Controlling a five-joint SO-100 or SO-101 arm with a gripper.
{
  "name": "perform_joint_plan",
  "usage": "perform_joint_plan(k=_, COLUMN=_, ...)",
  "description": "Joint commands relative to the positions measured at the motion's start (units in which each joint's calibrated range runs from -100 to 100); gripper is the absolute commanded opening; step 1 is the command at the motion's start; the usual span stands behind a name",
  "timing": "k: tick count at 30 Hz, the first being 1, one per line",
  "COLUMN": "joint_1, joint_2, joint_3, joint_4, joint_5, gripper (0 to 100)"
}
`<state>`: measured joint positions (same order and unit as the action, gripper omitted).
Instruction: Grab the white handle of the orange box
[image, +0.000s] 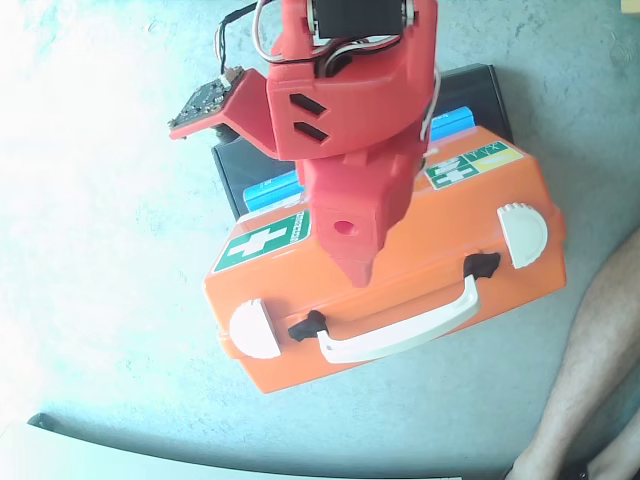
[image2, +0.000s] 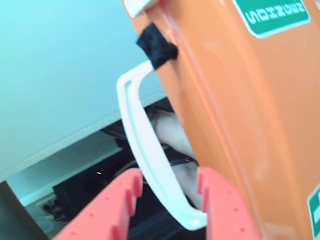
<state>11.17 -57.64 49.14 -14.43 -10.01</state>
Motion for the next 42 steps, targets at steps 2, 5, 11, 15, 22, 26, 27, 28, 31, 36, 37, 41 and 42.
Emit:
perform_joint_plan(k=2, joint_1=-1.1, joint_2=0.9, joint_3=-8.2, joint_4=22.3, joint_5=2.5, gripper=13)
perform_joint_plan(k=5, joint_1=-0.7, joint_2=0.9, joint_3=-13.1, joint_4=29.9, joint_5=3.4, gripper=13)
perform_joint_plan(k=11, joint_1=0.3, joint_2=1.9, joint_3=-18.8, joint_4=35.8, joint_5=3.9, gripper=27)
perform_joint_plan(k=15, joint_1=1.5, joint_2=1.9, joint_3=-19.1, joint_4=35.8, joint_5=3.9, gripper=24)
perform_joint_plan(k=22, joint_1=5.9, joint_2=2.1, joint_3=-18.7, joint_4=35.8, joint_5=4.1, gripper=24)
perform_joint_plan(k=26, joint_1=8.1, joint_2=3.4, joint_3=-19.4, joint_4=35.8, joint_5=4.1, gripper=24)
perform_joint_plan(k=27, joint_1=8.3, joint_2=4.5, joint_3=-19.7, joint_4=35.5, joint_5=4.1, gripper=24)
perform_joint_plan(k=28, joint_1=8.3, joint_2=5.8, joint_3=-20.2, joint_4=34.1, joint_5=4.1, gripper=23)
perform_joint_plan(k=31, joint_1=8.1, joint_2=9.9, joint_3=-21.9, joint_4=30.0, joint_5=4.0, gripper=23)
perform_joint_plan(k=36, joint_1=7.9, joint_2=14.9, joint_3=-26.4, joint_4=27.5, joint_5=3.8, gripper=23)
perform_joint_plan(k=37, joint_1=7.9, joint_2=15.8, joint_3=-27.7, joint_4=27.5, joint_5=3.8, gripper=23)
perform_joint_plan(k=41, joint_1=7.8, joint_2=20.6, joint_3=-32.4, joint_4=27.5, joint_5=4.0, gripper=23)
perform_joint_plan(k=42, joint_1=7.9, joint_2=21.8, joint_3=-33.9, joint_4=27.5, joint_5=4.1, gripper=23)
